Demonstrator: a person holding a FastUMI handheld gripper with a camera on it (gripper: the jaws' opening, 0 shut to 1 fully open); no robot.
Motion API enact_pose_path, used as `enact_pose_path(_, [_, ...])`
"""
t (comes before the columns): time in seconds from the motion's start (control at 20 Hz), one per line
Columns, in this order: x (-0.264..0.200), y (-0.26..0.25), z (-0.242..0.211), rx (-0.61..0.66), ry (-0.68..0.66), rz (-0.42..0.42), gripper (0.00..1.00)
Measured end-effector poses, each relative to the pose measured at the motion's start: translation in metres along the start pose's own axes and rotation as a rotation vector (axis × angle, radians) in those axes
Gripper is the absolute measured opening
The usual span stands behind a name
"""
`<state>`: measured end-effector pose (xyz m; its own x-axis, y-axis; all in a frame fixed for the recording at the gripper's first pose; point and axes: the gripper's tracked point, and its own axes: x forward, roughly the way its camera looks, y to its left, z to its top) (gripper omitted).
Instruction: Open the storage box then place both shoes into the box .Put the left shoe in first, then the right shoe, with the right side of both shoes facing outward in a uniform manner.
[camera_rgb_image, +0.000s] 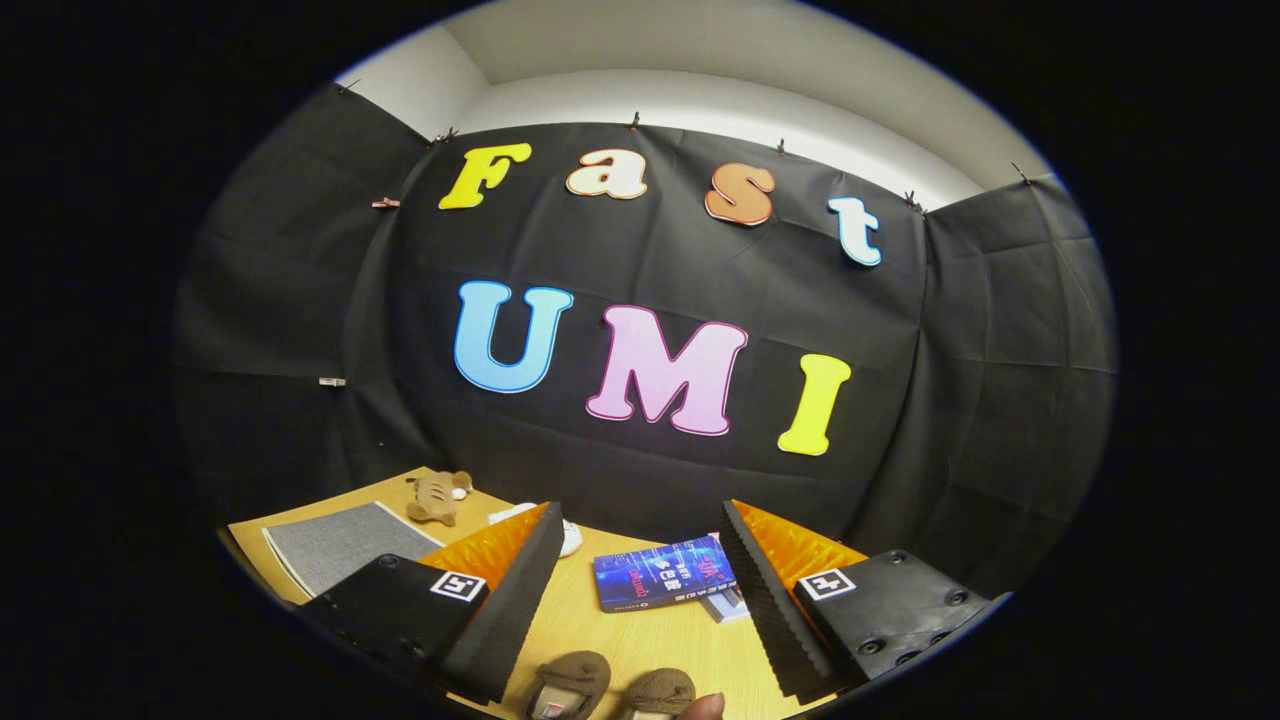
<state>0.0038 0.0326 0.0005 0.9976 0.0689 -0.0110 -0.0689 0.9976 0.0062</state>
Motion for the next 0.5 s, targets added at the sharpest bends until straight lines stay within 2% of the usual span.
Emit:
enact_pose_path(0.1, [0.001,0.007,0.002,0.008,0.004,0.020,0.97])
enact_pose_path(0.2, [0.003,0.023,0.006,0.047,0.015,0.083,0.97])
enact_pose_path(0.4, [-0.007,0.091,0.017,0.261,0.112,0.372,0.97])
enact_pose_path(0.5, [-0.015,0.117,0.015,0.361,0.177,0.477,0.98])
